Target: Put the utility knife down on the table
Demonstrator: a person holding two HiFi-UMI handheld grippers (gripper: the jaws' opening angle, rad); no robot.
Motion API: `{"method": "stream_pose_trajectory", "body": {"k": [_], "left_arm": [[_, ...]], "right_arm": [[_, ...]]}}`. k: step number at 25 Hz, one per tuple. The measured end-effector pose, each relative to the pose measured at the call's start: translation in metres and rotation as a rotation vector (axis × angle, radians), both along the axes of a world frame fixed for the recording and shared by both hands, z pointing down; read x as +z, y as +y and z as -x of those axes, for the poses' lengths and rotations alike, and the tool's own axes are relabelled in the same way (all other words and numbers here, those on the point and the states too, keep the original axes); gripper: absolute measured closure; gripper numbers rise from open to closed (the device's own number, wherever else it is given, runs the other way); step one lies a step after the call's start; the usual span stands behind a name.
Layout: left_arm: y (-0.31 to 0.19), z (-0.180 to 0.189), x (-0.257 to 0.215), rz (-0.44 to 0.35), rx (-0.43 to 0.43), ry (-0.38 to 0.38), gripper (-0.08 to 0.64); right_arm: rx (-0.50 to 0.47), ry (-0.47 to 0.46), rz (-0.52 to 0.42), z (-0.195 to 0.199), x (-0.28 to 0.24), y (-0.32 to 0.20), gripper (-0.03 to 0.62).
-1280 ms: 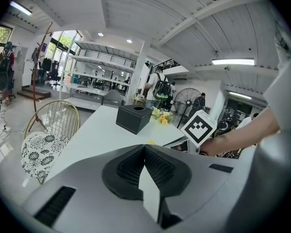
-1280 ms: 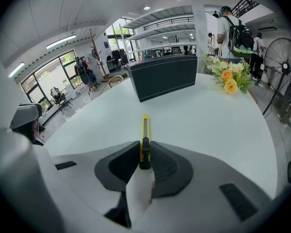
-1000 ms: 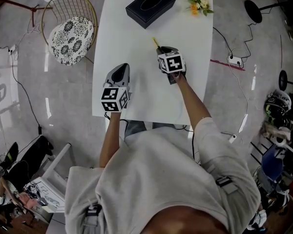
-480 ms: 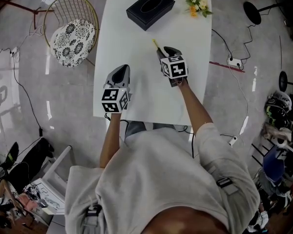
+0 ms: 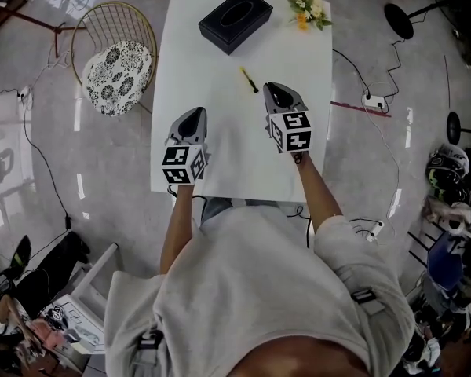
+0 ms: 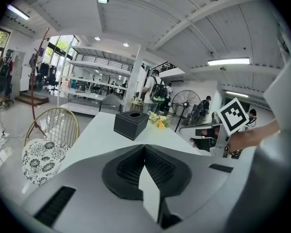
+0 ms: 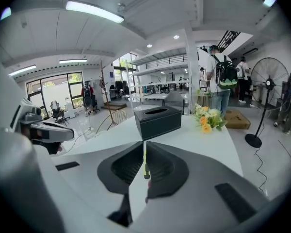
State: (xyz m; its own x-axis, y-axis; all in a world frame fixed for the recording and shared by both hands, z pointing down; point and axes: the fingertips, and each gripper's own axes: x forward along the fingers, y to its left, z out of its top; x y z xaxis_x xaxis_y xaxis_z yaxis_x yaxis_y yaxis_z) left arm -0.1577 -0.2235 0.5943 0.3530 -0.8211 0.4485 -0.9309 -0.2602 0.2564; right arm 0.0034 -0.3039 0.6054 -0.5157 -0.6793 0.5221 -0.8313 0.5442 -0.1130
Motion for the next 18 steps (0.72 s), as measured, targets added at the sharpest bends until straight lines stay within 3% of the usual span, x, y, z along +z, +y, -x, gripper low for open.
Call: {"method": "stream_pose_trajectory", "body": {"k": [5,18], "left_arm": [[0.005,-0.001,-0.008,-0.012,0.002,-0.003,0.540],[0.008,0.005,-0.040,-0.088,-0.024,-0.001,0.540]], "right_arm": [[0.039,-0.031,-0.074,-0.015,-0.024,0.021,0.560],[0.062,-0.052,-0.162,-0.031,-0.064,0.052,0.561]]}}
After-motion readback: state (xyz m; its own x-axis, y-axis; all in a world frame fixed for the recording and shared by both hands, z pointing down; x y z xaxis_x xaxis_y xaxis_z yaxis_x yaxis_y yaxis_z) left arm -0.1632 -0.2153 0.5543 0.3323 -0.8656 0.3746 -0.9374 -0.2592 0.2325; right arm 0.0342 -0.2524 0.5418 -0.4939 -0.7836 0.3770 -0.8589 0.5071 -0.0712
